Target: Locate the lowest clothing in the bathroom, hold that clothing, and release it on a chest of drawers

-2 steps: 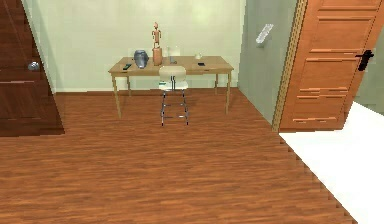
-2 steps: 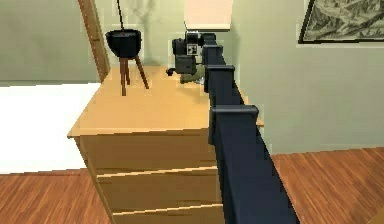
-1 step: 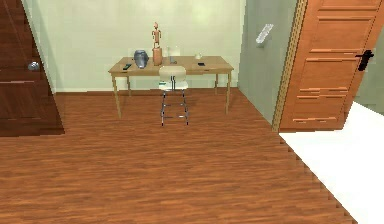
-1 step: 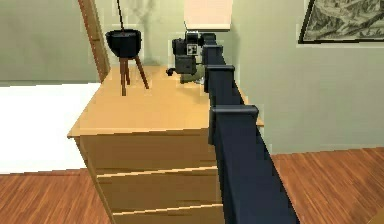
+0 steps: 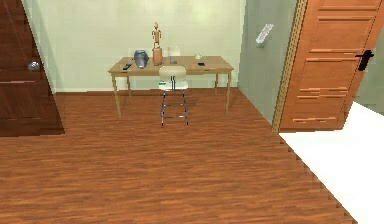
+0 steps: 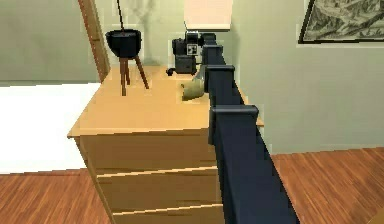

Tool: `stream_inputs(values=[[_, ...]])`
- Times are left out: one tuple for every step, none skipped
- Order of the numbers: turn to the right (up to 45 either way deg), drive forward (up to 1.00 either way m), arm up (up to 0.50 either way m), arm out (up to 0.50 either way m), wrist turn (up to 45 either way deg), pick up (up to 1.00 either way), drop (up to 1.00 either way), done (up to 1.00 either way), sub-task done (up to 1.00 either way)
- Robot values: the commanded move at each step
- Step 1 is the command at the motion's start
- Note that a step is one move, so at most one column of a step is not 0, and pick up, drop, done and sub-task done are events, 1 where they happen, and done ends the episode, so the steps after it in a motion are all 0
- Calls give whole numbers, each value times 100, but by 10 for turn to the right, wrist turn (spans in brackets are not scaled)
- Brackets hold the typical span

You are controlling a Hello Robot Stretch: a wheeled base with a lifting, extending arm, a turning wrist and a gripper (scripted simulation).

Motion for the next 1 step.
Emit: stream_inputs(values=[[0, 0, 0, -10, 0, 0, 0, 0, 0]])
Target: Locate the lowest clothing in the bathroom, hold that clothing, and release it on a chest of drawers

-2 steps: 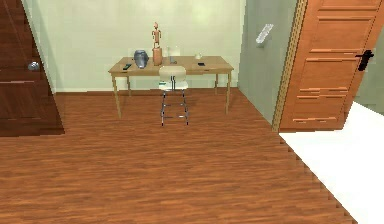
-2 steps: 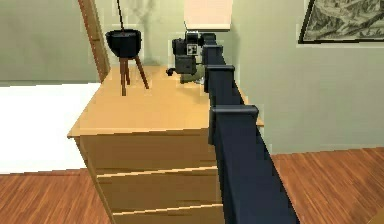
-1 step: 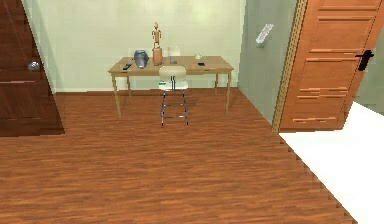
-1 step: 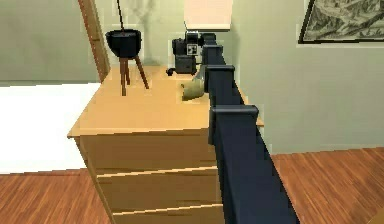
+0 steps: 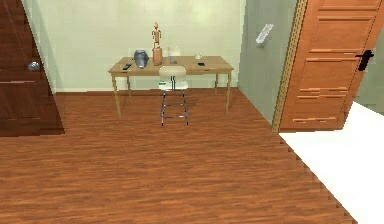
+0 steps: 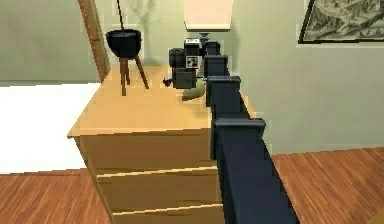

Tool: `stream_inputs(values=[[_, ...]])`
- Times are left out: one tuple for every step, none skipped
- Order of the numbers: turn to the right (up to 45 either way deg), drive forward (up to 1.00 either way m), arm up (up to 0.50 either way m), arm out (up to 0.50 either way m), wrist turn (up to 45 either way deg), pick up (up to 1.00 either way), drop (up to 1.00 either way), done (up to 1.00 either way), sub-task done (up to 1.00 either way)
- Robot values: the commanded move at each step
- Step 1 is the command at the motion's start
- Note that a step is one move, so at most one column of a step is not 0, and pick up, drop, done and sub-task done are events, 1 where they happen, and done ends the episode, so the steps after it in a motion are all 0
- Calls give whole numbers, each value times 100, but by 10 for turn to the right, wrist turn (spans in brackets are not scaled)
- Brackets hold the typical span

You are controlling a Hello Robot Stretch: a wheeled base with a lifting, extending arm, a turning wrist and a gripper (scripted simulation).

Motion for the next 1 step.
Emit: stream_inputs(values=[[0, 0, 0, 0, 0, 0, 0, 100, 0]])
